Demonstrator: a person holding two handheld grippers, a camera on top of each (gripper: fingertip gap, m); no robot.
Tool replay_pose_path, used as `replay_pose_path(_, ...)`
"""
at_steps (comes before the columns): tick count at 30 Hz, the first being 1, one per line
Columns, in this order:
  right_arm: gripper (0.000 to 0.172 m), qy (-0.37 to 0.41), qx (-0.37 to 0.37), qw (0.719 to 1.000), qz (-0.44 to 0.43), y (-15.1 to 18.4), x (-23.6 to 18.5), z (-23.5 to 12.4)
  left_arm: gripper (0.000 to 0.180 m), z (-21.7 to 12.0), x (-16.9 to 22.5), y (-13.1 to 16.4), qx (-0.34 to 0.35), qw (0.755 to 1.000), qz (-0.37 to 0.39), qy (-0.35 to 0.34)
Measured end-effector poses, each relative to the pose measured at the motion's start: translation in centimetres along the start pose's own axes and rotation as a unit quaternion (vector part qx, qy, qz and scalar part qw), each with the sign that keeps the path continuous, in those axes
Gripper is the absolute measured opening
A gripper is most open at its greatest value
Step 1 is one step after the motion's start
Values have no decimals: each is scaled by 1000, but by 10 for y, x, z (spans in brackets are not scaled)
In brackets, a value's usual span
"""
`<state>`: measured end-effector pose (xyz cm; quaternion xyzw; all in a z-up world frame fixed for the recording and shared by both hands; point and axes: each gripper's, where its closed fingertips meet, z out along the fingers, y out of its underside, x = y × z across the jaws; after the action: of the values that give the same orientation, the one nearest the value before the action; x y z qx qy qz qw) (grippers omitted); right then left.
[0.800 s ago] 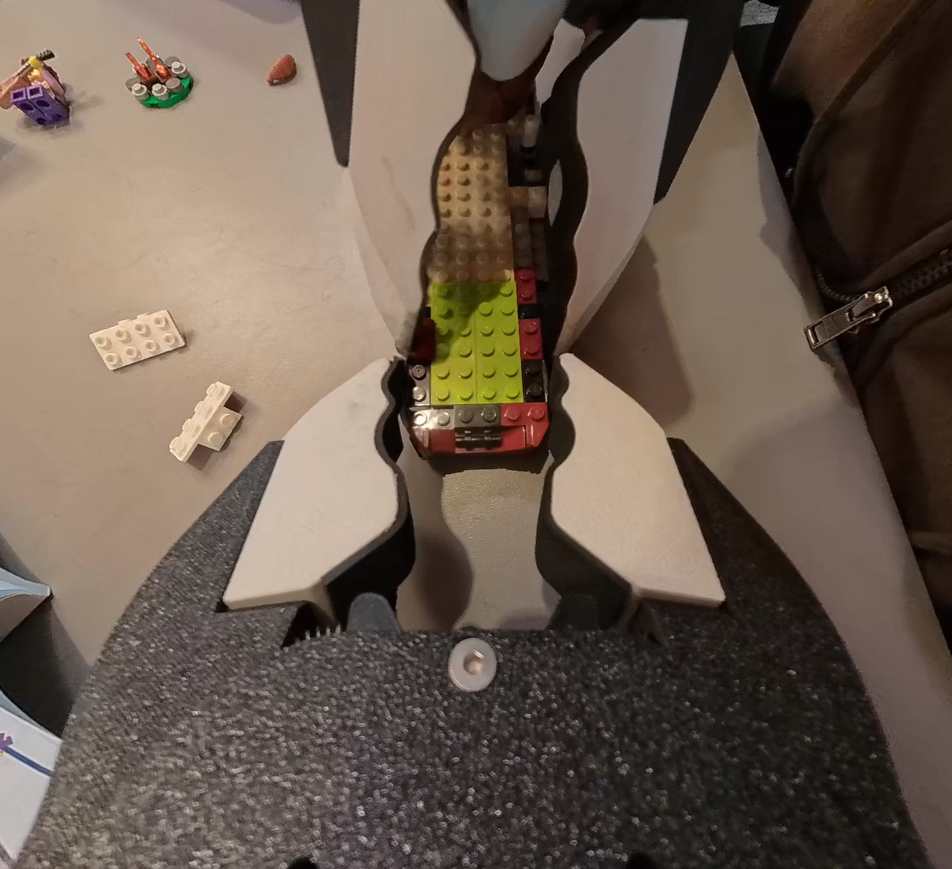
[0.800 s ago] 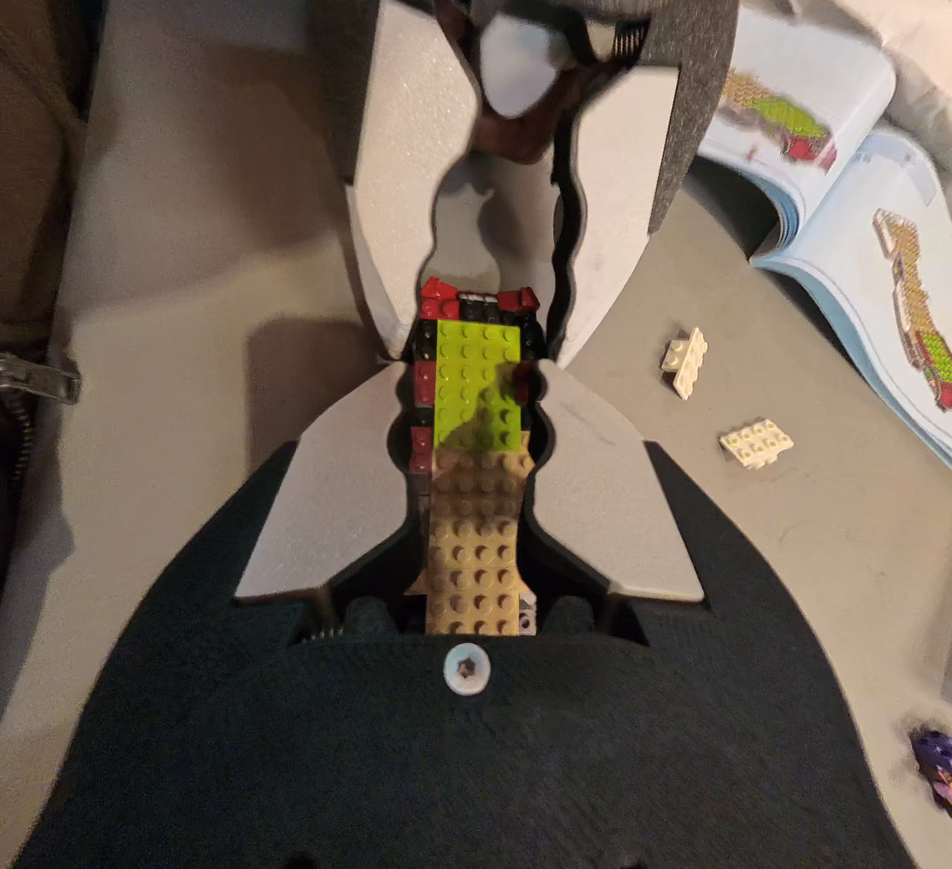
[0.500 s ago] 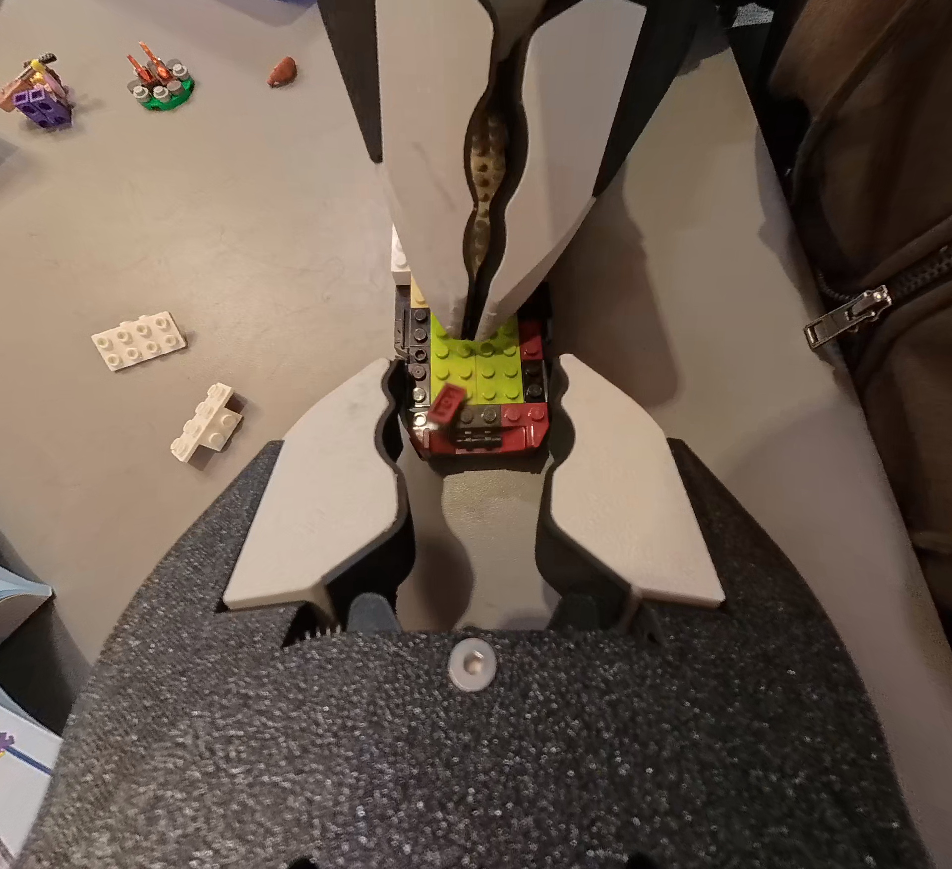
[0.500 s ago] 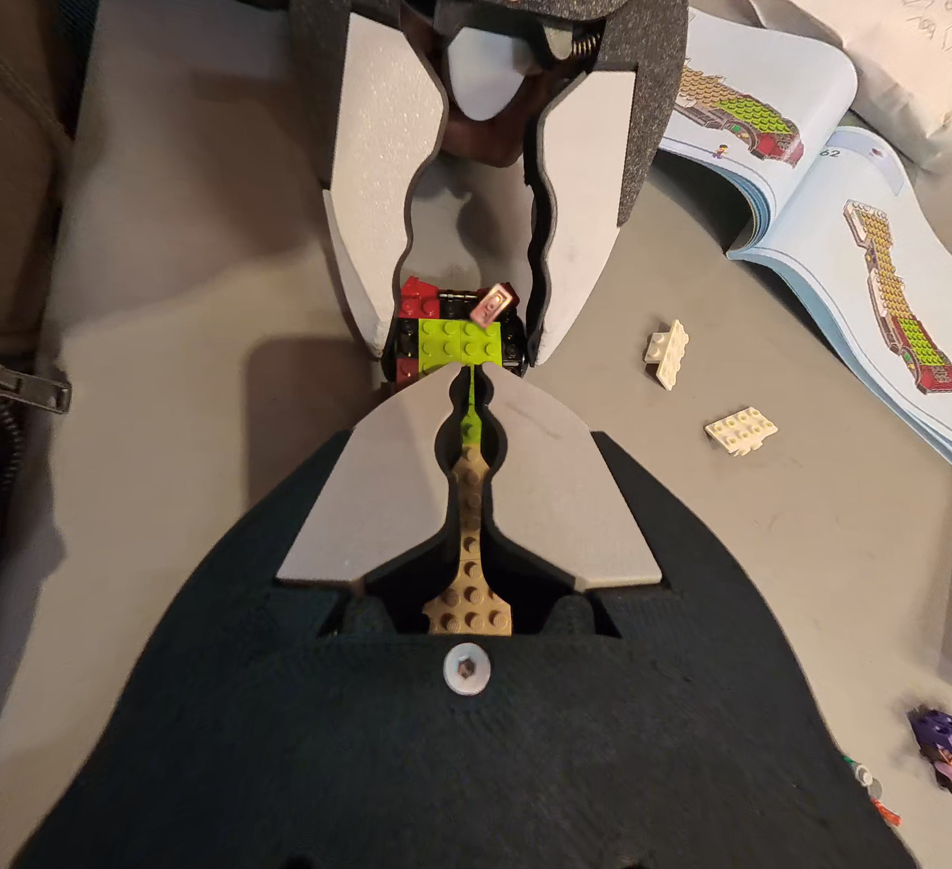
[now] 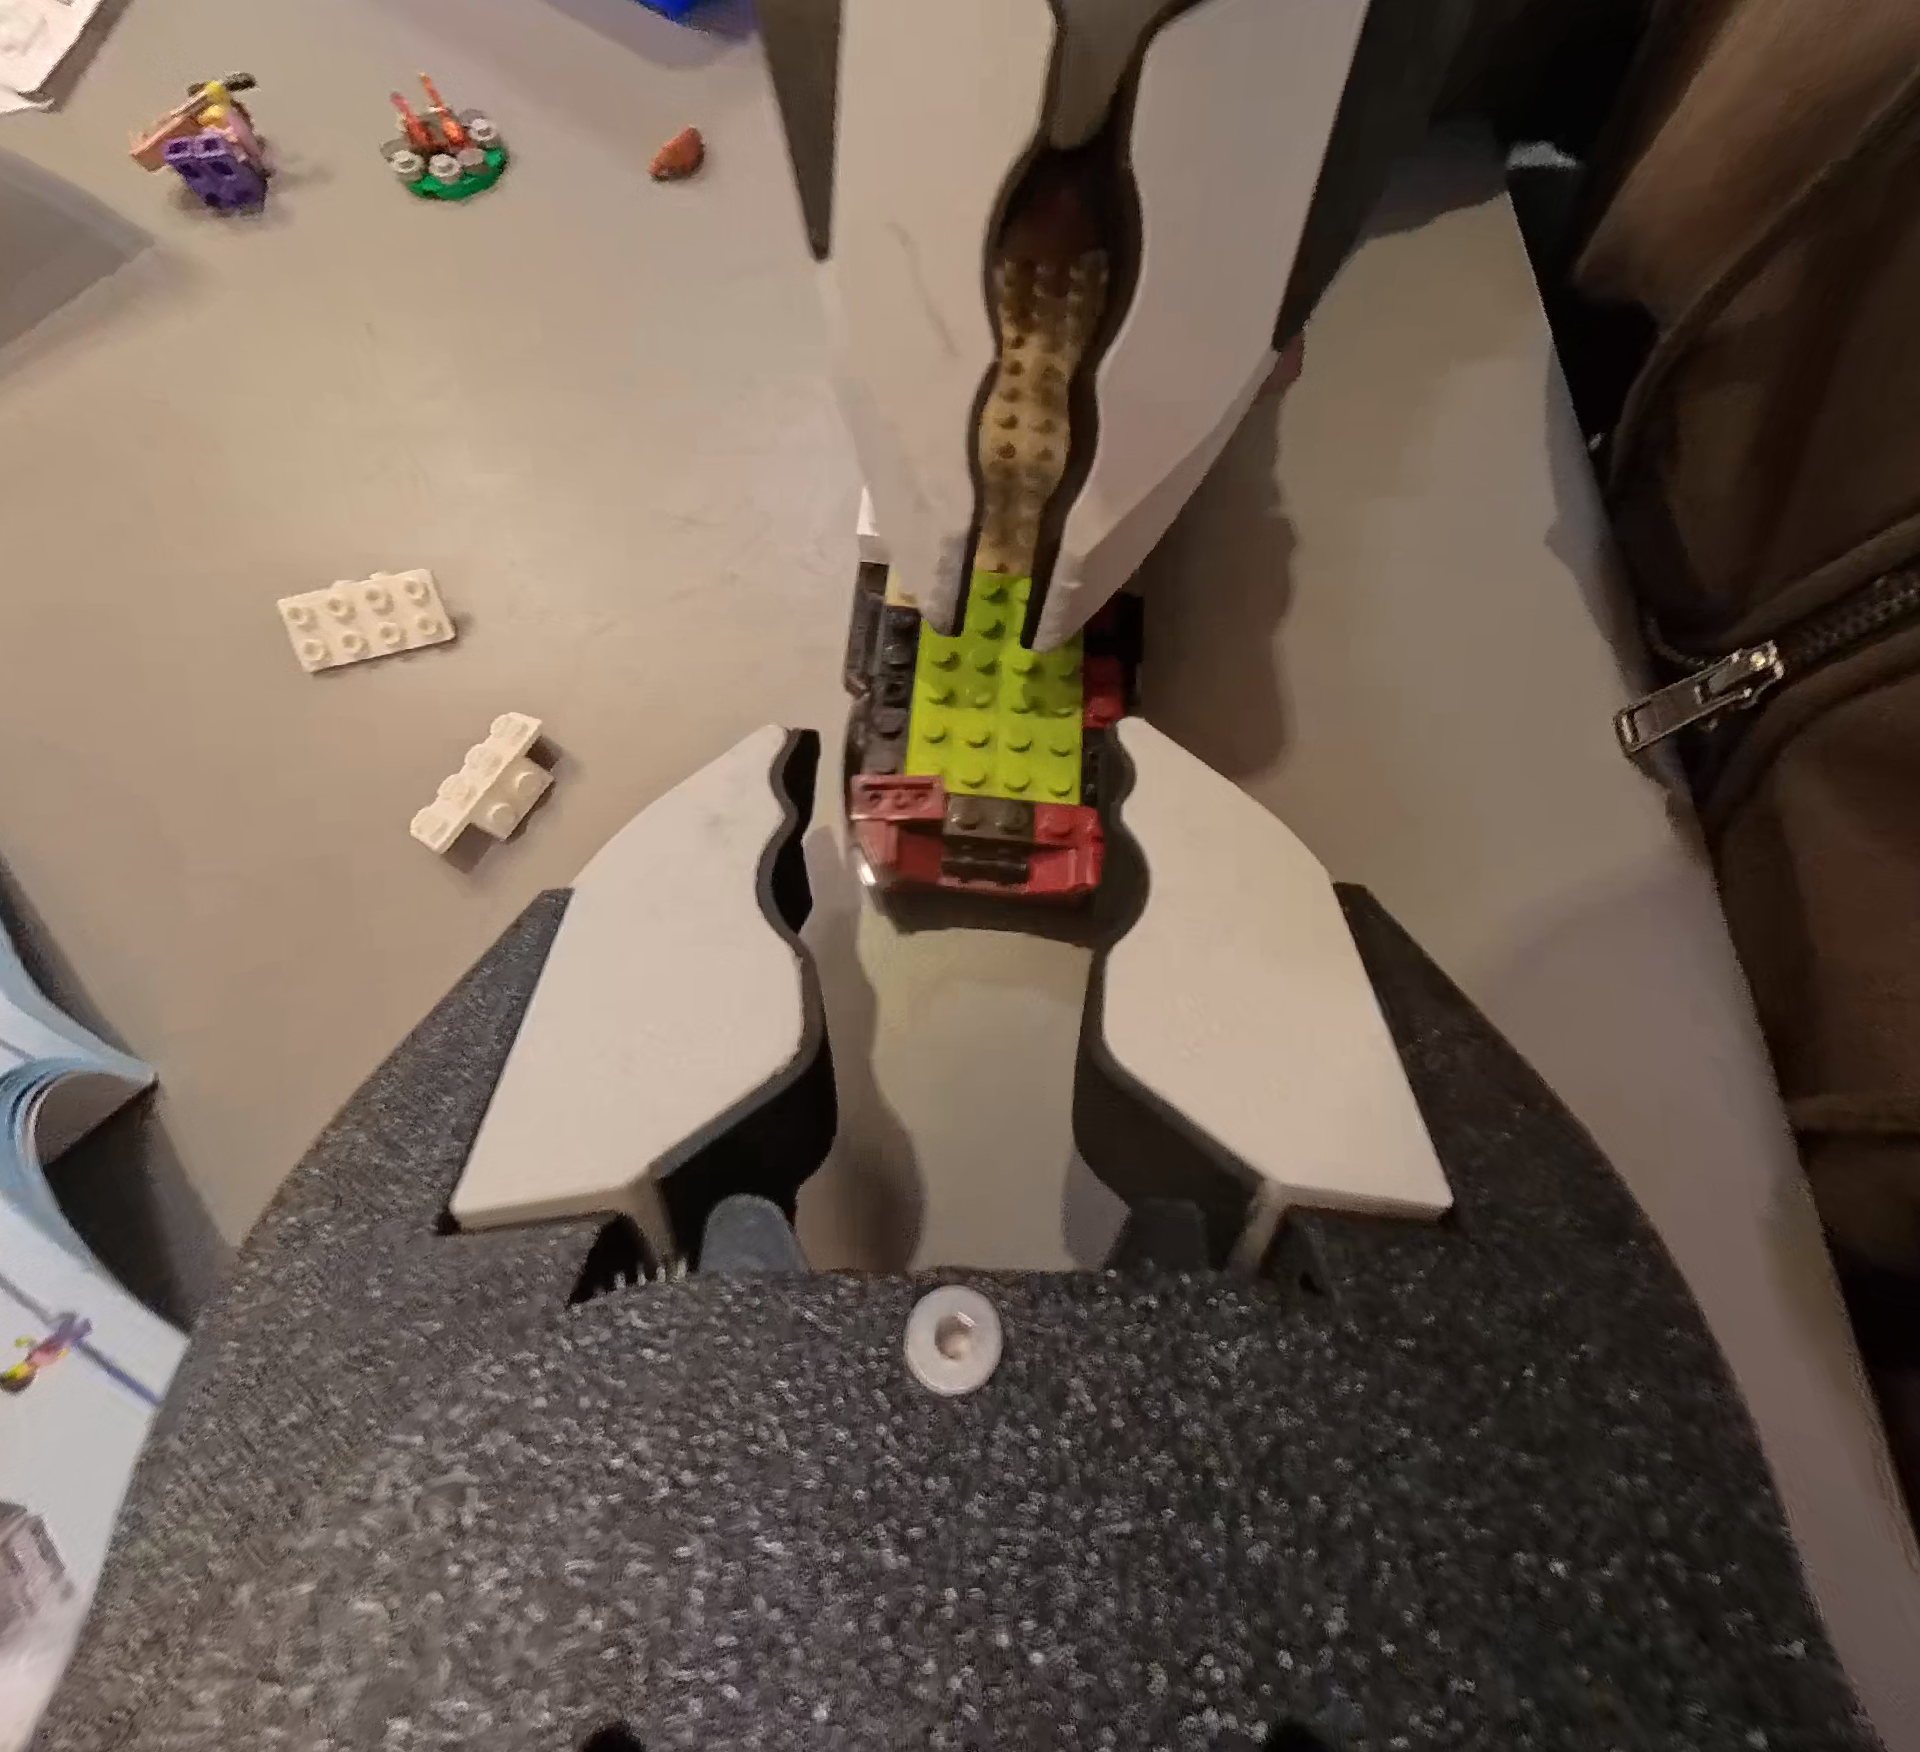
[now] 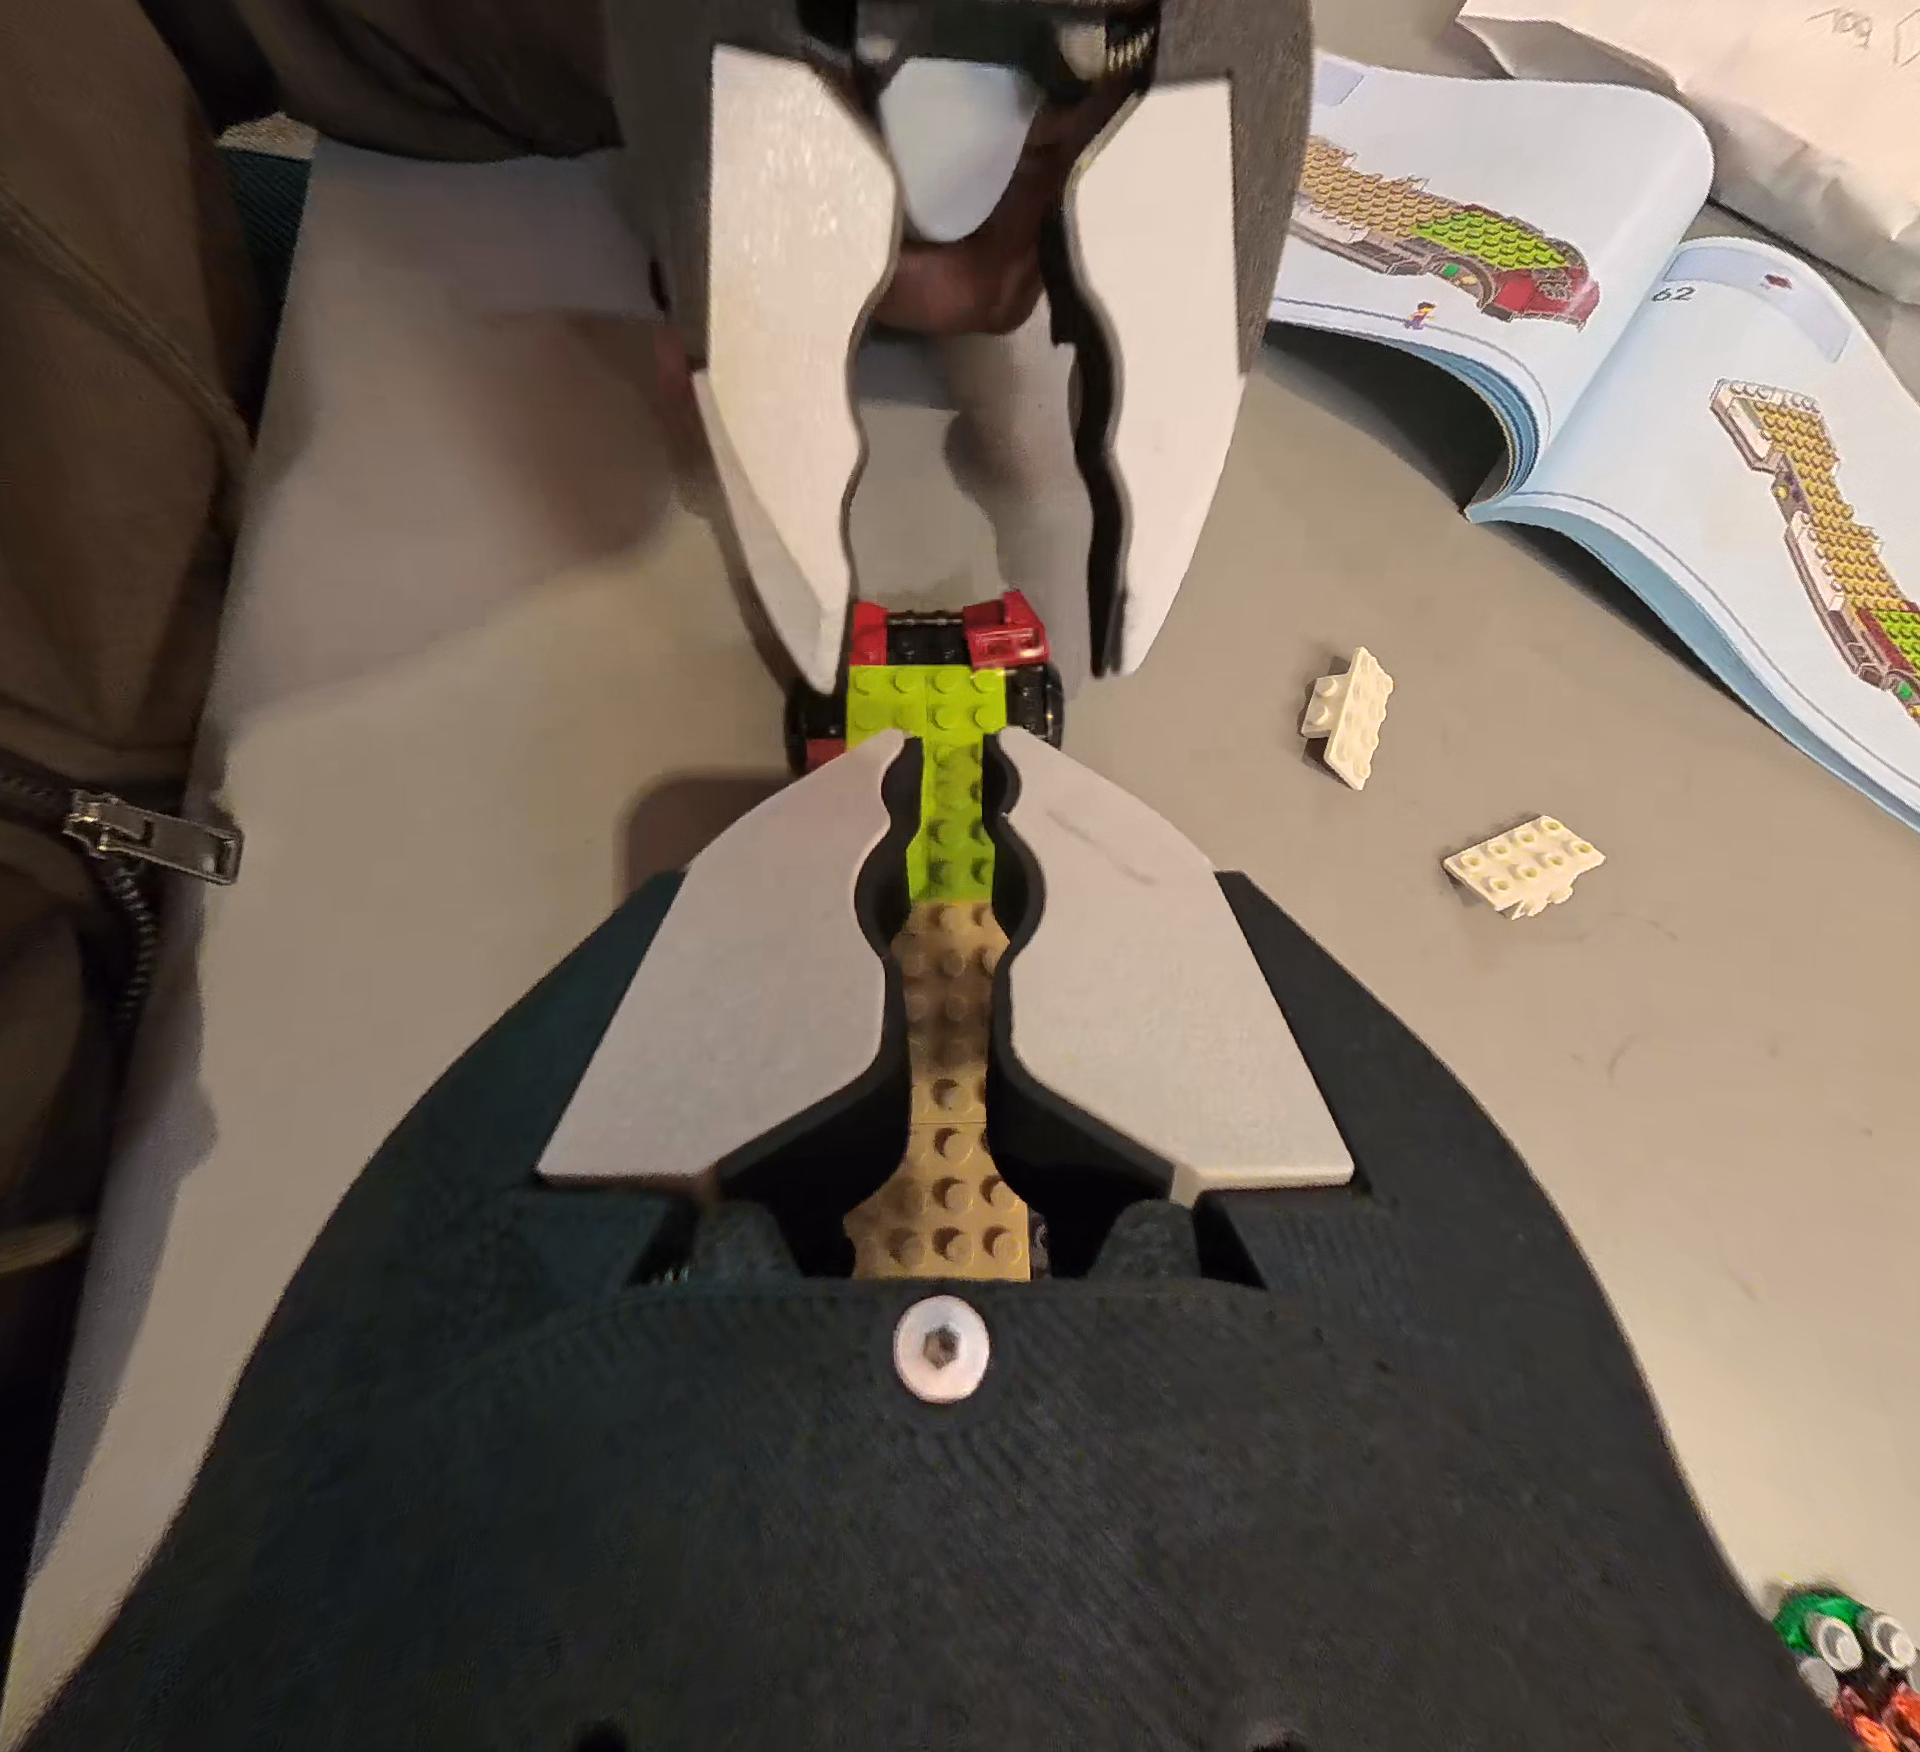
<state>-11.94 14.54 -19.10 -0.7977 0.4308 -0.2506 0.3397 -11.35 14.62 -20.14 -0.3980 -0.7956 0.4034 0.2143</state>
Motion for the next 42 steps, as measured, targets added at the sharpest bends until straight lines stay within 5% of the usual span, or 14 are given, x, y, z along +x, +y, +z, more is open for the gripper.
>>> replay_pose_path(5,11,3,-2,1000,-1,1,1,1,39,-15,-8,-5,31,998,-46,0)
replay_pose_path(18,11,21,-6,1000,-17,-1,3,3,16,-6,-4,10,-15,998,-61,13)
replay_pose_path(29,12,76,58,995,3,-3,0,-29,16,-17,-12,-15,34,998,-59,7)
replay_pose_path(34,7,94,106,989,29,0,-17,-42,16,9,-6,-79,50,996,-28,61)
replay_pose_path(37,6,90,110,989,40,3,-27,-35,16,31,-15,-177,101,990,11,93)
replay_pose_path(40,8,95,107,989,41,2,-31,-34,38,63,-48,-272,144,989,15,30)
replay_pose_path(42,9,96,114,988,46,0,-34,-37,56,83,-77,-286,124,992,-4,-24)
